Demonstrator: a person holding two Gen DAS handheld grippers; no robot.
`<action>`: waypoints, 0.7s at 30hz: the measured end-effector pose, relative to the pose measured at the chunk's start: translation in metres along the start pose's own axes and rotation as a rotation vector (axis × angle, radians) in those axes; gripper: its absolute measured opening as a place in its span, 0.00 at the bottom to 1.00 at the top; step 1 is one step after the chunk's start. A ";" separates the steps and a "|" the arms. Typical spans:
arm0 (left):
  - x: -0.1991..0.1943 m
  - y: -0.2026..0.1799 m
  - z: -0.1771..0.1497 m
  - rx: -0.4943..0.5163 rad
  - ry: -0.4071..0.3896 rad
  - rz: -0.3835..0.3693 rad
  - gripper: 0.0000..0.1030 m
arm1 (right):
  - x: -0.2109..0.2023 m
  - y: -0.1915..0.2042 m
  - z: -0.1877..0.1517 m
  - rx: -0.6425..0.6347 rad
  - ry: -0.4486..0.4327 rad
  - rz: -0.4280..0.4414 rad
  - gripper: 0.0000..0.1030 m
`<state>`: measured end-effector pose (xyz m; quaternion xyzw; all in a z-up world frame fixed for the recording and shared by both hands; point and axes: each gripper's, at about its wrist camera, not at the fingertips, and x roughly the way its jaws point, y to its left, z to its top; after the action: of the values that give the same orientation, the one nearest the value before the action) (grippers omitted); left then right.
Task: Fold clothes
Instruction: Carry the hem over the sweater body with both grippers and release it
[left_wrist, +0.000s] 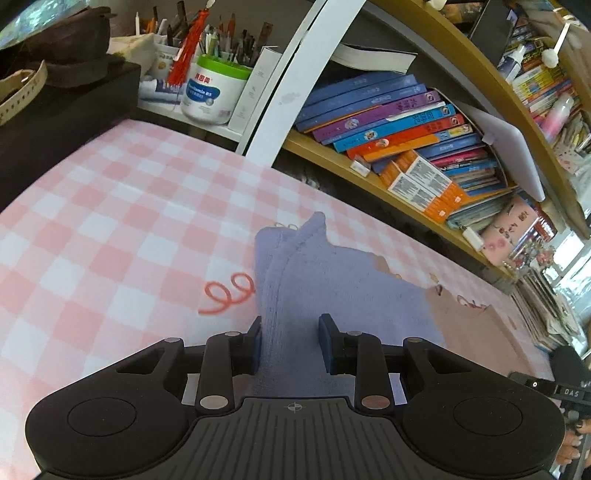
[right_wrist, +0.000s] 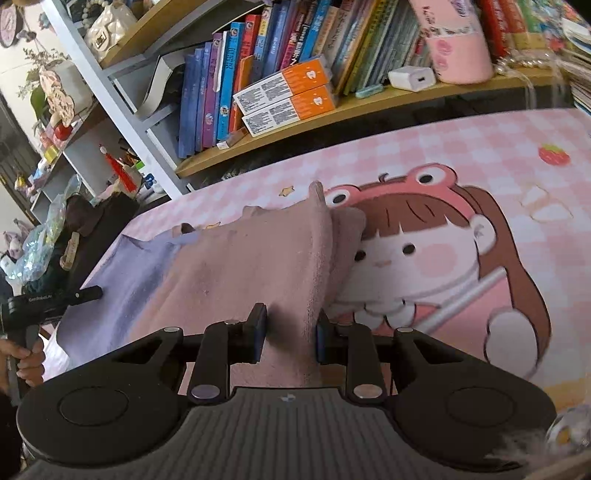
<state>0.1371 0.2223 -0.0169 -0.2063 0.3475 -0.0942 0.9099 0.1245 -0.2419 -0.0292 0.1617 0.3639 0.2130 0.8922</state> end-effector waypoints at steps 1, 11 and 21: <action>0.002 0.000 0.002 0.001 -0.003 0.001 0.27 | 0.003 0.000 0.002 -0.011 0.000 -0.001 0.23; -0.022 -0.009 0.010 0.046 -0.078 0.114 0.29 | 0.003 0.004 0.010 -0.207 -0.020 -0.050 0.51; -0.109 -0.040 -0.046 0.008 -0.147 0.195 0.56 | -0.032 0.012 -0.019 -0.610 -0.106 0.028 0.60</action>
<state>0.0247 0.2066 0.0347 -0.1743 0.2980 0.0086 0.9385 0.0868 -0.2452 -0.0186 -0.0979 0.2340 0.3160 0.9142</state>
